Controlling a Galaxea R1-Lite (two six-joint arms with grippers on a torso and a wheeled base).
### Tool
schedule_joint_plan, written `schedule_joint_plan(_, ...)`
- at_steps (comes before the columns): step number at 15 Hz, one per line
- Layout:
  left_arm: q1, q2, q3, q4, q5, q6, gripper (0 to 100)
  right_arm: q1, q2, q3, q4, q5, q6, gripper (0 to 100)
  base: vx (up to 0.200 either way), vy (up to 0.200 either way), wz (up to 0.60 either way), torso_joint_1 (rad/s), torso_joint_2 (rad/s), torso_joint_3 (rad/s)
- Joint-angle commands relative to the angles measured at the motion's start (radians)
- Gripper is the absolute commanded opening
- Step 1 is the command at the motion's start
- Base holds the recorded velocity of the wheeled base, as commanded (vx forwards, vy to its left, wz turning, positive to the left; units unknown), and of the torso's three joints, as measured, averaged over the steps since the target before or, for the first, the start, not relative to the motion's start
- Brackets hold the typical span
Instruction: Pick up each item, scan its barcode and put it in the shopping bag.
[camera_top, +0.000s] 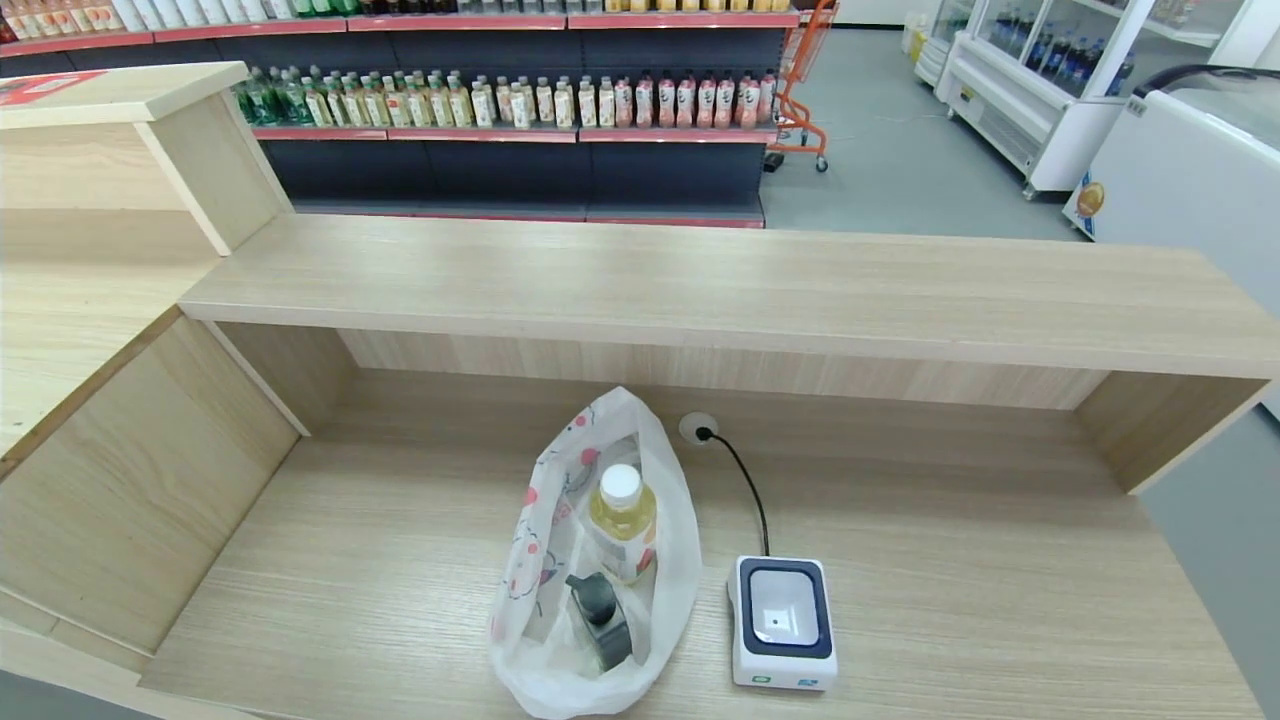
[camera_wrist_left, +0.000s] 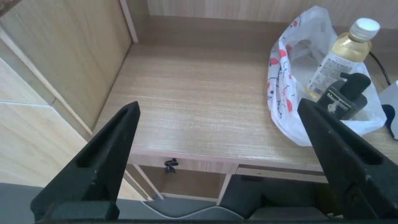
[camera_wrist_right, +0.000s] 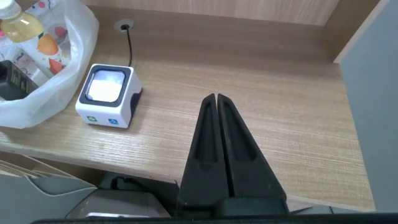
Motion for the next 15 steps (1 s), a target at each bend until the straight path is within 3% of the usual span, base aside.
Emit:
schedule_joint_plan(1,0.000,0.000,0.000,-0.001,0.000,0.000,100,-0.001,0.002,0.000,0.000,0.001,0.000,0,0.000,0.000,0.00,0.000,0.00,0.000)
schedule_joint_plan(15,0.000,0.000,0.000,-0.001,0.000,0.000,100,0.001,0.002,0.000,0.000,0.001,0.000,0,0.000,0.000,0.00,0.000,0.00,0.000)
